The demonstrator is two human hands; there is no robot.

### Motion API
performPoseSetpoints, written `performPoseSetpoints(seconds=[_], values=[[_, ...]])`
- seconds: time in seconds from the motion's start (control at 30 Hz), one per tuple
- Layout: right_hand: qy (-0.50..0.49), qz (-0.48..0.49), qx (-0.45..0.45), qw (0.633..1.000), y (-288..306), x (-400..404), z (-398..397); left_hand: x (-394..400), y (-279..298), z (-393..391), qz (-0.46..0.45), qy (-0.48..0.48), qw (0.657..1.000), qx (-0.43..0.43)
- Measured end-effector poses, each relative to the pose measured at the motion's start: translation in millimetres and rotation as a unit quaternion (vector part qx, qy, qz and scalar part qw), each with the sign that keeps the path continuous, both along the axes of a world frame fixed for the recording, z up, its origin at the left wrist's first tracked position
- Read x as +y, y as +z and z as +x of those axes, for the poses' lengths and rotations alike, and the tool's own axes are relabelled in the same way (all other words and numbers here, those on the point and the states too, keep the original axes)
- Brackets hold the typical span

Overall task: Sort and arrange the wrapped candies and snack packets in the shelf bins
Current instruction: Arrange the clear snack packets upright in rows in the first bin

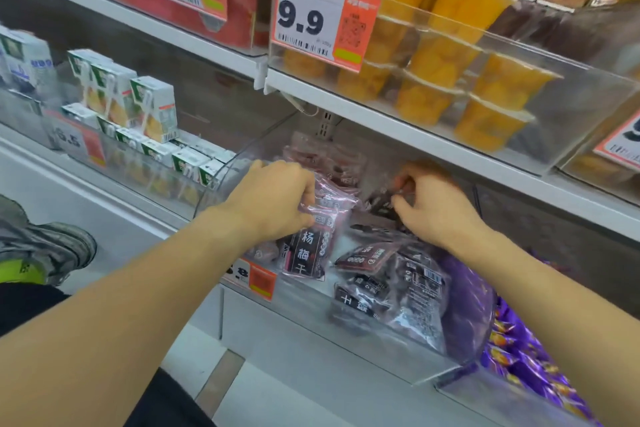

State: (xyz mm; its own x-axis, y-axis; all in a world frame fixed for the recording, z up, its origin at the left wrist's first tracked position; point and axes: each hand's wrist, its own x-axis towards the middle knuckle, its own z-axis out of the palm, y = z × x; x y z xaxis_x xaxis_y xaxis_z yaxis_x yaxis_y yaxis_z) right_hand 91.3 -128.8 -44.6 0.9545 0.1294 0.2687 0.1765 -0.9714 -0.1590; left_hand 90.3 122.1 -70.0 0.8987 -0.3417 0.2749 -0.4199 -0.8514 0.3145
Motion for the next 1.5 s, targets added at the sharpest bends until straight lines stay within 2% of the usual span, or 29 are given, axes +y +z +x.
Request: performPoseSetpoints(seconds=[0.1,0.27,0.33,0.47,0.57,0.63,0.73,0.9,0.97,1.1,1.23,1.37,1.5], values=[[0.052,0.020,-0.026,0.998,6.1,5.9,-46.5,-0.8,0.1,3.9,0.004,-0.008,1.000,0.007],[0.109,0.134,-0.043,0.984,35.2,30.5,-103.3,1.0,-0.8,6.4,-0.007,-0.022,0.999,0.022],[0.128,0.164,0.013,0.978,44.4,40.5,-103.5,3.1,-2.4,7.0,-0.030,-0.030,0.998,0.038],[0.102,0.098,0.130,0.981,22.8,64.8,-73.2,11.7,-3.0,8.2,-0.103,-0.025,0.990,0.089],[0.102,0.194,0.214,0.952,-8.5,85.1,-54.3,15.6,1.0,6.6,-0.140,-0.019,0.982,0.127],[0.097,0.232,0.222,0.942,-20.1,93.6,-44.4,16.9,3.2,4.4,-0.137,-0.013,0.978,0.156],[0.072,0.235,0.183,0.952,-20.2,94.8,-38.3,19.6,8.5,-0.8,-0.083,-0.031,0.980,0.176],[0.053,0.156,0.115,0.980,-21.9,87.6,-39.4,18.6,16.4,-17.8,0.084,-0.058,0.987,0.121],[0.045,0.118,0.115,0.985,-21.7,85.1,-39.8,15.8,16.2,-17.9,0.143,-0.053,0.982,0.110],[0.060,0.078,0.154,0.983,-11.8,76.9,-36.9,7.0,17.4,-13.9,0.176,-0.047,0.976,0.121],[0.075,0.046,0.183,0.979,-12.5,77.0,-33.1,-4.6,17.8,-11.4,0.256,-0.047,0.959,0.108],[0.073,-0.015,0.136,0.988,-30.4,86.3,-36.6,-9.9,15.1,-11.5,0.249,-0.068,0.964,0.066],[0.067,0.016,0.121,0.990,-34.3,87.8,-35.0,-12.3,12.0,-8.8,0.228,-0.096,0.969,0.009]])
